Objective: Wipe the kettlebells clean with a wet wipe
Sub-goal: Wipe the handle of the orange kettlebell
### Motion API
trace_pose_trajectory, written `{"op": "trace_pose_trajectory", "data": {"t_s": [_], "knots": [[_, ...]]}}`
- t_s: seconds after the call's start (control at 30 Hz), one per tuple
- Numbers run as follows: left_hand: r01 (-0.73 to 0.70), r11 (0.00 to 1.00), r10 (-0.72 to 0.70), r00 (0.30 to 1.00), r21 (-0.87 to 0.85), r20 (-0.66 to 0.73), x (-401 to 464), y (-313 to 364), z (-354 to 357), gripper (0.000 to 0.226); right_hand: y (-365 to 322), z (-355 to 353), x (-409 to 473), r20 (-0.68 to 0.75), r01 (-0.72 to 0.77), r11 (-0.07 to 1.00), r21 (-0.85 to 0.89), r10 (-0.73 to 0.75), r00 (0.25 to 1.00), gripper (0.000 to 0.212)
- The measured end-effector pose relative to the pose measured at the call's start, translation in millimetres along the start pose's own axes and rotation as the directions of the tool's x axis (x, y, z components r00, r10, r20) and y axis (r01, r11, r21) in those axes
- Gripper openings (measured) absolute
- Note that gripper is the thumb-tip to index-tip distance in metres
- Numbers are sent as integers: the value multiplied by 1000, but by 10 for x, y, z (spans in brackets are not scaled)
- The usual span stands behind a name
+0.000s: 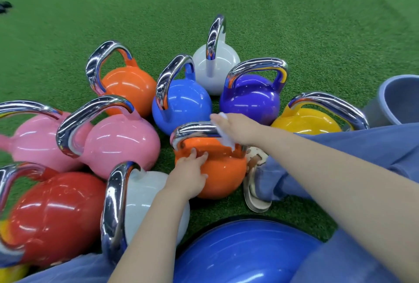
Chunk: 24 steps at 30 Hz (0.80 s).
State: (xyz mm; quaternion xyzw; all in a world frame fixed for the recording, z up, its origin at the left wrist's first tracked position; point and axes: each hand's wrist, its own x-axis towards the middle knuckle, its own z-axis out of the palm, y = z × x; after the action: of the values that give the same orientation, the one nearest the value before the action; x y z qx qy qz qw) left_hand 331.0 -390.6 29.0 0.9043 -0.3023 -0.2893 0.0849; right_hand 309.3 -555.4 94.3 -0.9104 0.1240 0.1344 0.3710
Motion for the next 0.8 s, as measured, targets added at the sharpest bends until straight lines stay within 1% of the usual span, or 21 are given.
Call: {"op": "trace_pose_trajectory", "data": {"t_s": [0.03,0.07,0.1,0.13,0.17,0.2,0.23,0.27,0.3,0.33,0.37,0.4,0.43,0.47,0.5,0.53,0.57,0.6,0.7,0.8], "knots": [[-1,1000,1,1000,13,-3,6,7,5,64,89,-16,-67,2,-96,981,171,97,995,47],[0,1000,0,1000,29,-1,7,10,10,64,178,3,-113,-14,-165,945,282,176,984,54],[2,999,-2,1000,47,5,15,15,16,64,230,43,-144,-45,-199,922,332,226,973,56],[4,998,-4,1000,62,11,18,17,24,65,247,91,-160,-90,-193,921,338,235,968,56],[3,997,-4,1000,74,13,15,21,28,65,259,137,-155,-136,-145,938,314,196,971,55],[1,996,-3,1000,84,14,15,27,28,65,251,168,-133,-182,-85,965,250,133,974,53],[-1,996,0,1000,91,11,16,30,33,65,216,181,-112,-207,-45,991,129,71,976,47],[1,996,-1,1000,92,9,17,34,40,65,165,196,-85,-216,-22,999,-46,12,976,40],[3,996,-4,1000,92,9,21,32,48,66,102,238,-54,-229,-15,969,-249,-43,973,35],[6,996,-7,1000,91,14,23,40,57,66,38,276,-41,-261,-26,917,-398,-86,962,36],[9,996,-10,1000,90,20,28,40,61,67,-44,289,-33,-283,-35,888,-458,-108,953,39],[11,996,-14,1000,85,27,28,38,66,68,-103,270,-29,-280,-29,879,-477,-120,952,39],[14,997,-16,999,77,31,30,35,70,69,-125,237,-18,-248,-1,887,-461,-127,960,38],[15,997,-17,999,74,33,25,31,67,69,-144,181,-14,-198,12,915,-403,-100,975,38],[15,997,-17,999,72,33,19,27,64,70,-127,121,-5,-146,-15,956,-294,-29,989,40],[18,998,-20,999,67,32,8,24,61,71,-103,66,-13,-110,-61,988,-144,45,993,44],[19,998,-21,999,59,29,1,23,65,71,-34,43,-16,-104,-112,993,19,114,988,47],[20,998,-21,999,53,24,-8,21,60,72,18,37,-24,-118,-153,976,157,173,978,48],[23,998,-24,999,53,26,-28,29,85,73,253,157,1,-107,-260,848,462,344,933,51],[28,998,-30,999,49,35,-41,31,89,74,403,280,25,-76,-321,688,651,480,874,56]]}}
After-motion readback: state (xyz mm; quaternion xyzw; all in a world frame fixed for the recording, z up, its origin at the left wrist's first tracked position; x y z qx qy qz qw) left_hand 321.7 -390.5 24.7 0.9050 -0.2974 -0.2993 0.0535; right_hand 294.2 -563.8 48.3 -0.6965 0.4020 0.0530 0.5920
